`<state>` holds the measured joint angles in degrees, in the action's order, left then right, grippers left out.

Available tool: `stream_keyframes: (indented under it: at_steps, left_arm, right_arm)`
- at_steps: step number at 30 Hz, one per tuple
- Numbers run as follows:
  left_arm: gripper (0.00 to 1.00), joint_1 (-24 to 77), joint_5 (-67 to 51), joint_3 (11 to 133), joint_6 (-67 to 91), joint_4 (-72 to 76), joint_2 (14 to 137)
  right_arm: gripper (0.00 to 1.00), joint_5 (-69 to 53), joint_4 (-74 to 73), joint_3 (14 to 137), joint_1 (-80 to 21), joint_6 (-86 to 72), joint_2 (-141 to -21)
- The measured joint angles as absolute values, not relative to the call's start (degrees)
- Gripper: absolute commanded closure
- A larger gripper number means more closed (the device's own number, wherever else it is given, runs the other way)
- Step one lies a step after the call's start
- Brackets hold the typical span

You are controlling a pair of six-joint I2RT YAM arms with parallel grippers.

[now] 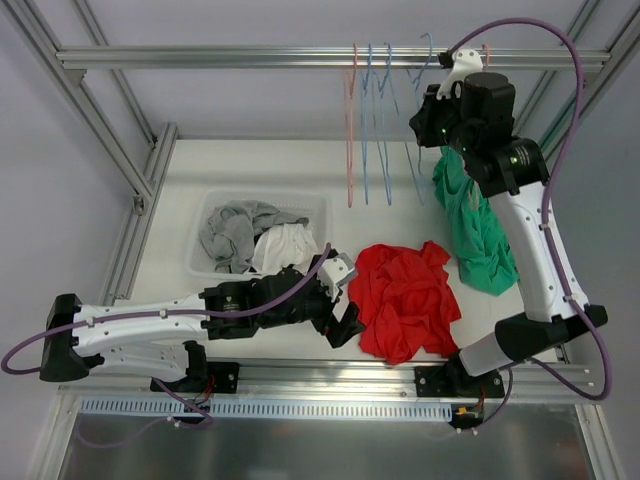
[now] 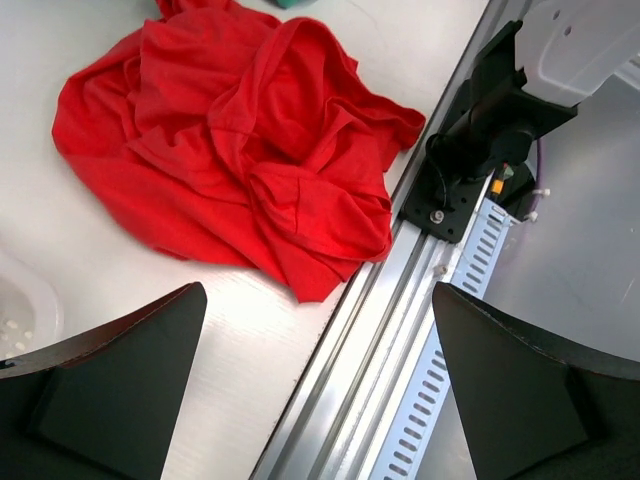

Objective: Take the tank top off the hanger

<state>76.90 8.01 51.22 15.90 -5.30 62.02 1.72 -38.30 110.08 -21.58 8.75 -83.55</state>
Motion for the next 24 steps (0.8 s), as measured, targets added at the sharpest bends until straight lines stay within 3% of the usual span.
stream_keyframes:
  at_steps: [5,12,13,14,18,22,24]
  left_arm:
    - [0.01,76.90,8.16,50.17,16.71,-5.93,62.02]
    - [0.01,76.95,8.14,50.24,17.37,-6.00,64.77]
    - [0.01,76.95,8.16,50.39,17.41,-6.04,65.54]
    - [0.01,76.97,8.19,50.59,17.47,-6.07,66.35]
    - [0.01,77.19,9.23,53.01,17.87,-6.42,70.83]
    - [0.01,77.30,10.79,58.06,18.87,-6.17,78.94]
    - [0.01,77.28,11.20,60.90,19.25,-5.78,84.12]
  right_arm:
    - [1.00,1.69,-39.40,117.12,-21.58,9.13,-90.76]
    - [0.99,1.13,-41.41,116.90,-21.58,9.04,-93.51]
    - [0.80,1.10,-41.34,116.84,-21.58,9.04,-93.49]
    - [0.69,1.06,-41.23,116.64,-21.58,8.84,-93.36]
    - [0.41,1.06,-41.45,114.63,-21.58,8.34,-92.14]
    - [0.01,1.02,-42.37,110.96,-21.54,8.10,-87.77]
    - [0.01,1.06,-43.33,107.74,-21.41,8.32,-82.59]
